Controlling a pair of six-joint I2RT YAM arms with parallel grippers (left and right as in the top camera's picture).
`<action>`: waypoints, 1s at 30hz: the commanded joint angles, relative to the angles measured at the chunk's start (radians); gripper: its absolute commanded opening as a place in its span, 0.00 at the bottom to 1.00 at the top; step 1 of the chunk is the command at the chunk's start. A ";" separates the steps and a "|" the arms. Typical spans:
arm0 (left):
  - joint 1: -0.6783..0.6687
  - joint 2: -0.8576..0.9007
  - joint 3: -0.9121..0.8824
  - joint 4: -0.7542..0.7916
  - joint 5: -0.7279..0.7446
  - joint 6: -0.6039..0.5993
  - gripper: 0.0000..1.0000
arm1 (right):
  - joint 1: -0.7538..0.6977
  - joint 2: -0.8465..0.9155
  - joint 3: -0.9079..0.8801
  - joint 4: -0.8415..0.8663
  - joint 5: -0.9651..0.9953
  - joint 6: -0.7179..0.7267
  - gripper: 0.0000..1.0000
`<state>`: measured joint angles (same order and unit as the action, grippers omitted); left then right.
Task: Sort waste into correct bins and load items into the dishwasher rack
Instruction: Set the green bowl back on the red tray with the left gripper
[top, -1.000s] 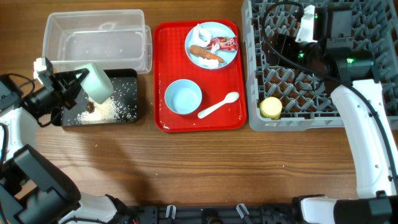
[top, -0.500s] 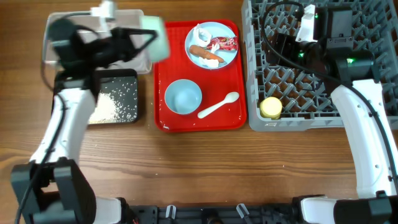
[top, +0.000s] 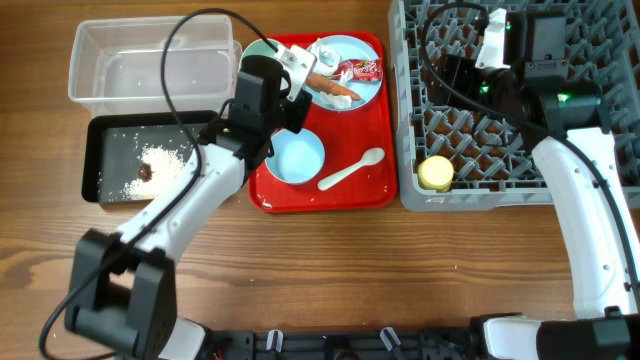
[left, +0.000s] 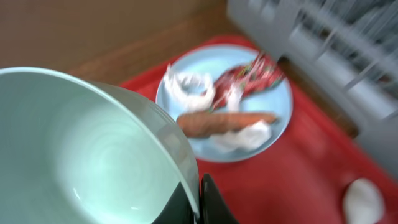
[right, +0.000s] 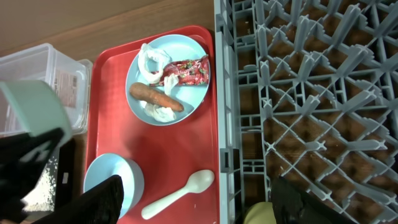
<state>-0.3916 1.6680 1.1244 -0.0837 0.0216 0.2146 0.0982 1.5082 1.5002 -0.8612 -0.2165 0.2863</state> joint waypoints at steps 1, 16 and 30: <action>0.002 0.106 0.003 -0.002 -0.041 0.071 0.04 | -0.001 0.007 -0.003 -0.013 0.005 0.005 0.77; -0.042 -0.034 0.288 -0.570 -0.031 -0.158 0.63 | -0.001 0.007 -0.003 0.015 -0.078 -0.078 0.85; 0.042 0.396 0.761 -0.719 -0.003 -0.284 0.78 | 0.037 0.006 -0.003 0.159 -0.116 -0.009 0.85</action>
<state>-0.3466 2.0712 1.8736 -0.8257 0.0051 -0.0513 0.1070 1.5089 1.4948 -0.7467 -0.3218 0.2401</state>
